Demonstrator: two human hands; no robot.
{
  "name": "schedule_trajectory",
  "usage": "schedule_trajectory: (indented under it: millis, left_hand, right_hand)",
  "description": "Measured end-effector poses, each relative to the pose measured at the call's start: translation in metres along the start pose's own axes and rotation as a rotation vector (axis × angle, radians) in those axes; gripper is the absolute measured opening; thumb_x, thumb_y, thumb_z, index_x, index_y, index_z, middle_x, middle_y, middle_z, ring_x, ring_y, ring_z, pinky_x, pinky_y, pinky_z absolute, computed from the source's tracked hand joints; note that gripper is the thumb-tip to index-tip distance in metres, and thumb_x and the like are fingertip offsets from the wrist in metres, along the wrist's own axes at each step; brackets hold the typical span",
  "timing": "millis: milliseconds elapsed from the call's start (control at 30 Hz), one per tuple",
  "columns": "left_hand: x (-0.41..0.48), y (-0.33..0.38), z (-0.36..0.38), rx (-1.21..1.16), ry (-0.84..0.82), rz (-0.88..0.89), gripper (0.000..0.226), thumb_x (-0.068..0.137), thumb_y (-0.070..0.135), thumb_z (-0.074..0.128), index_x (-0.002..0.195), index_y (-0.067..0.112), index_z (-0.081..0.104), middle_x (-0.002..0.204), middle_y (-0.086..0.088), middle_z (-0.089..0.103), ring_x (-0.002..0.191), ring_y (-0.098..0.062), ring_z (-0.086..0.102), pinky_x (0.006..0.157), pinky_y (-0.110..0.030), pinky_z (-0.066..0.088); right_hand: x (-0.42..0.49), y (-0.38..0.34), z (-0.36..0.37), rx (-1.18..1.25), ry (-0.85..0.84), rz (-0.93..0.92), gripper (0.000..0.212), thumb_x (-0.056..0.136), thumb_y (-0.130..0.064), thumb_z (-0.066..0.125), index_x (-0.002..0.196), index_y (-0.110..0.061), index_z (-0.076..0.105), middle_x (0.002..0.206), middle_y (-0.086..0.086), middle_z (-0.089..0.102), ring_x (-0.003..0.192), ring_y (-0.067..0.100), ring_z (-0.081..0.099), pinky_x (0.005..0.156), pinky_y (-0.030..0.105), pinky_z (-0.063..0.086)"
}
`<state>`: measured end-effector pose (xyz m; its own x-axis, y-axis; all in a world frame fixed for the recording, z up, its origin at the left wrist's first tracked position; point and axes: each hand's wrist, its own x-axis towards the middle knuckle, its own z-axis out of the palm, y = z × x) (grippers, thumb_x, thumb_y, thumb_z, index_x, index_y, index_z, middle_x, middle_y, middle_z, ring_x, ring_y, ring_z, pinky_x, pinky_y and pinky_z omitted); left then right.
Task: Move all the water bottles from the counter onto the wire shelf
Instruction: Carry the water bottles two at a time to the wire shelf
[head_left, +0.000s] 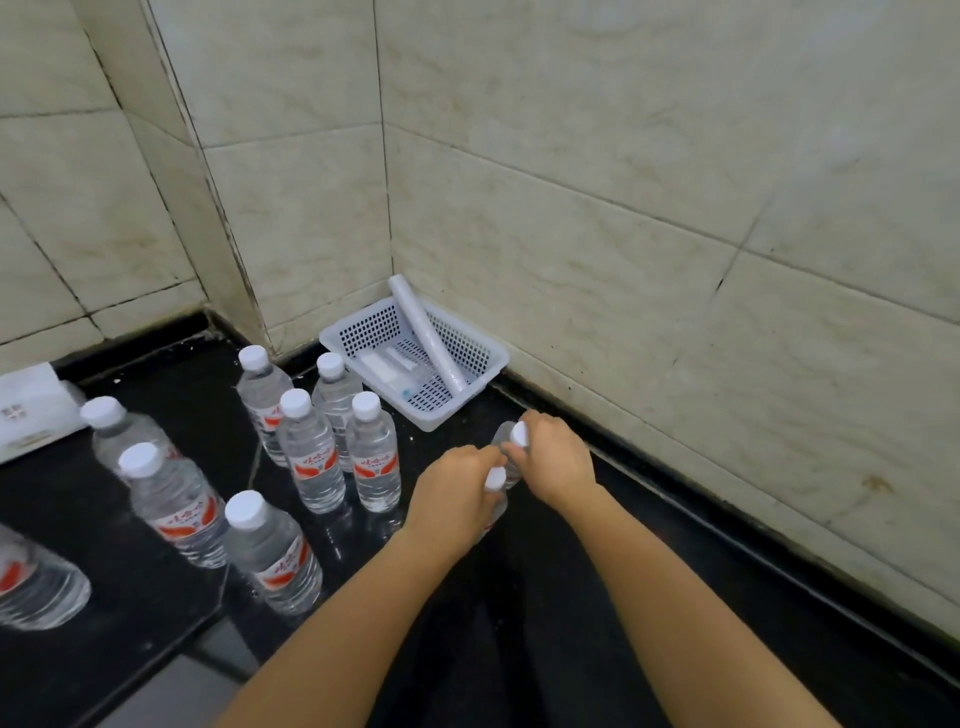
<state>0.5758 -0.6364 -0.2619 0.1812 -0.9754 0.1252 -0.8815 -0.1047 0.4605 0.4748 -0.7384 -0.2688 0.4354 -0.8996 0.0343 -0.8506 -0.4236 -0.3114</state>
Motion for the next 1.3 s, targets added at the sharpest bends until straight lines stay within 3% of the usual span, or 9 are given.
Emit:
schedule_trajectory:
  millis: [167, 300, 433, 533, 600, 933, 1100, 1300]
  left_hand:
    - [-0.039, 0.009, -0.002, 0.008, -0.081, 0.051, 0.01, 0.082, 0.02, 0.06, 0.088, 0.014, 0.063, 0.091, -0.004, 0.062, 0.09, -0.019, 0.057, 0.07, -0.027, 0.044]
    - [-0.072, 0.003, -0.008, -0.035, -0.073, 0.068, 0.016, 0.081, 0.017, 0.059, 0.095, 0.011, 0.065, 0.094, -0.006, 0.061, 0.091, -0.021, 0.055, 0.077, -0.034, 0.047]
    - [-0.11, 0.01, -0.012, -0.115, -0.042, 0.03, 0.008, 0.075, 0.016, 0.062, 0.08, 0.011, 0.065, 0.084, -0.007, 0.063, 0.081, -0.023, 0.059, 0.07, -0.038, 0.049]
    - [-0.144, 0.026, -0.015, -0.205, -0.111, 0.04, 0.009, 0.068, 0.019, 0.067, 0.063, 0.021, 0.059, 0.072, 0.0, 0.061, 0.073, -0.02, 0.058, 0.056, -0.027, 0.037]
    - [-0.167, 0.041, -0.016, -0.238, -0.153, 0.07, 0.005, 0.067, 0.021, 0.069, 0.069, 0.02, 0.065, 0.074, 0.003, 0.065, 0.075, -0.016, 0.06, 0.057, -0.025, 0.038]
    - [-0.257, 0.17, -0.013, -0.323, -0.274, 0.352, 0.016, 0.066, 0.021, 0.074, 0.082, 0.018, 0.073, 0.083, 0.005, 0.072, 0.081, -0.015, 0.064, 0.073, -0.033, 0.053]
    - [-0.295, 0.251, 0.003, -0.35, -0.32, 0.505, 0.016, 0.066, 0.021, 0.074, 0.082, 0.02, 0.073, 0.083, 0.007, 0.071, 0.081, -0.015, 0.064, 0.072, -0.031, 0.053]
    - [-0.345, 0.36, 0.028, -0.412, -0.345, 0.558, 0.014, 0.067, 0.021, 0.074, 0.081, 0.022, 0.072, 0.081, 0.008, 0.071, 0.079, -0.01, 0.064, 0.068, -0.03, 0.054]
  right_hand:
    - [-0.066, 0.014, 0.007, 0.03, 0.011, 0.075, 0.026, 0.09, -0.029, 0.059, 0.109, -0.011, 0.059, 0.107, 0.009, 0.064, 0.096, 0.027, 0.059, 0.074, 0.036, 0.047]
    - [-0.114, 0.016, -0.007, 0.115, 0.052, 0.109, 0.019, 0.086, -0.027, 0.061, 0.099, -0.014, 0.062, 0.101, 0.007, 0.065, 0.094, 0.026, 0.059, 0.07, 0.033, 0.044]
    - [-0.178, 0.022, -0.028, 0.17, -0.01, 0.202, 0.025, 0.083, -0.029, 0.064, 0.1, -0.011, 0.064, 0.1, 0.008, 0.067, 0.092, 0.029, 0.062, 0.073, 0.038, 0.051]
    - [-0.235, 0.034, -0.044, 0.204, -0.041, 0.277, 0.025, 0.079, -0.03, 0.067, 0.094, -0.01, 0.067, 0.092, 0.008, 0.069, 0.086, 0.028, 0.064, 0.072, 0.04, 0.053]
    - [-0.275, 0.041, -0.054, 0.232, -0.048, 0.316, 0.02, 0.075, -0.03, 0.069, 0.085, -0.013, 0.066, 0.085, 0.006, 0.069, 0.08, 0.026, 0.064, 0.067, 0.04, 0.052]
    - [-0.459, 0.081, -0.126, 0.295, 0.134, 0.516, 0.023, 0.072, -0.03, 0.071, 0.082, -0.01, 0.068, 0.082, 0.007, 0.069, 0.079, 0.025, 0.065, 0.067, 0.045, 0.055]
    - [-0.54, 0.118, -0.165, 0.278, 0.245, 0.59, 0.024, 0.073, -0.028, 0.07, 0.083, -0.007, 0.068, 0.082, 0.01, 0.07, 0.081, 0.027, 0.066, 0.067, 0.046, 0.055]
    - [-0.631, 0.183, -0.212, 0.251, 0.338, 0.628, 0.02, 0.073, -0.028, 0.07, 0.082, -0.01, 0.069, 0.08, 0.007, 0.07, 0.079, 0.023, 0.066, 0.067, 0.042, 0.054]
